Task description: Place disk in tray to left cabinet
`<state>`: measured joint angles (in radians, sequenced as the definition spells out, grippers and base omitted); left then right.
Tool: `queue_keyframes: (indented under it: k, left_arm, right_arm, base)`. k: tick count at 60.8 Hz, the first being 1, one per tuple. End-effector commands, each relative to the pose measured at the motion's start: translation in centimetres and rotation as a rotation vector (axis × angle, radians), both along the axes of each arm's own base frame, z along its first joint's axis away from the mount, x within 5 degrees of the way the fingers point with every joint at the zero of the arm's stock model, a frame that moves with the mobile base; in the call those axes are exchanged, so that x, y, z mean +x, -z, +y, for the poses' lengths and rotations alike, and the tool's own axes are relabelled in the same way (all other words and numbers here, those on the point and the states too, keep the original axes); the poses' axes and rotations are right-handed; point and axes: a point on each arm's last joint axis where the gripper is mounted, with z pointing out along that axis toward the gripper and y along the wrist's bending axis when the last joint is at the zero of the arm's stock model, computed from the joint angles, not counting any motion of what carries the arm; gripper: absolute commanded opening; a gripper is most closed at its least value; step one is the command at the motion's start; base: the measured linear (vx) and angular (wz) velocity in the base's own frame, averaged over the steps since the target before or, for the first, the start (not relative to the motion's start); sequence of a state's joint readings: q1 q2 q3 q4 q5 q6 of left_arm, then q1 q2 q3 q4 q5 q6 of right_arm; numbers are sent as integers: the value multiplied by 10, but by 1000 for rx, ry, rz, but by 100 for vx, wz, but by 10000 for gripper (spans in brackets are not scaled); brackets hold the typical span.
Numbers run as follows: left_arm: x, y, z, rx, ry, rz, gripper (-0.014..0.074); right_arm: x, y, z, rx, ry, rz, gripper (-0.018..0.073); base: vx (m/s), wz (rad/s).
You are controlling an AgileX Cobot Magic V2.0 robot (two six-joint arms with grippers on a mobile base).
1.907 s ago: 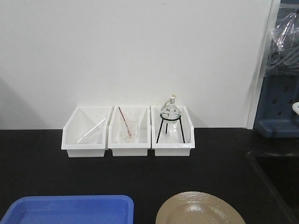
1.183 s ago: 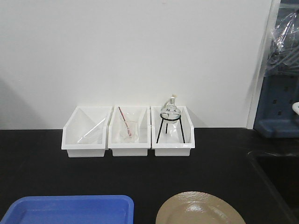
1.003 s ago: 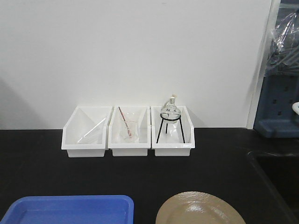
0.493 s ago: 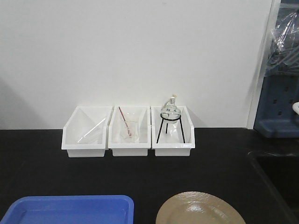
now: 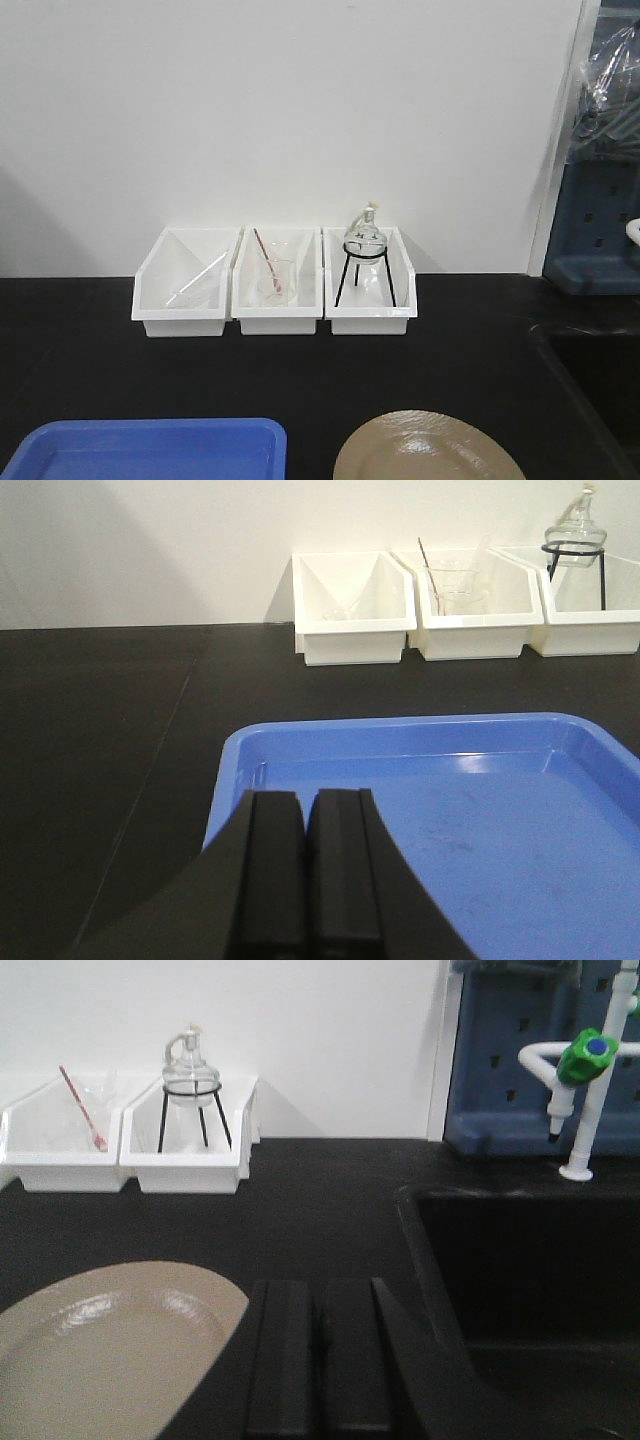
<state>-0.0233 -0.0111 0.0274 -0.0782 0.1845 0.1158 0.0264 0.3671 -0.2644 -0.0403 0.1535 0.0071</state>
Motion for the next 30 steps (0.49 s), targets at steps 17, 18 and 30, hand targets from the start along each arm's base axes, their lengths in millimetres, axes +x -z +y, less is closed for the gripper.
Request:
queue_keyframes:
  k: [17, 18, 30]
  left_arm:
    - [1, -1, 1, -13, -7, -65, -6]
    - [1, -1, 1, -13, -7, -65, -6]
    - [1, -1, 1, -13, -7, -65, -6]
  right_arm:
    - [37, -10, 1, 13, -3, -54, 597]
    - [38, -9, 1, 38, 2, -47, 606]
    - [55, 2, 2, 490, 112, 150, 615]
  base:
    - [0, 0]
    - [0, 0]
    - [0, 0]
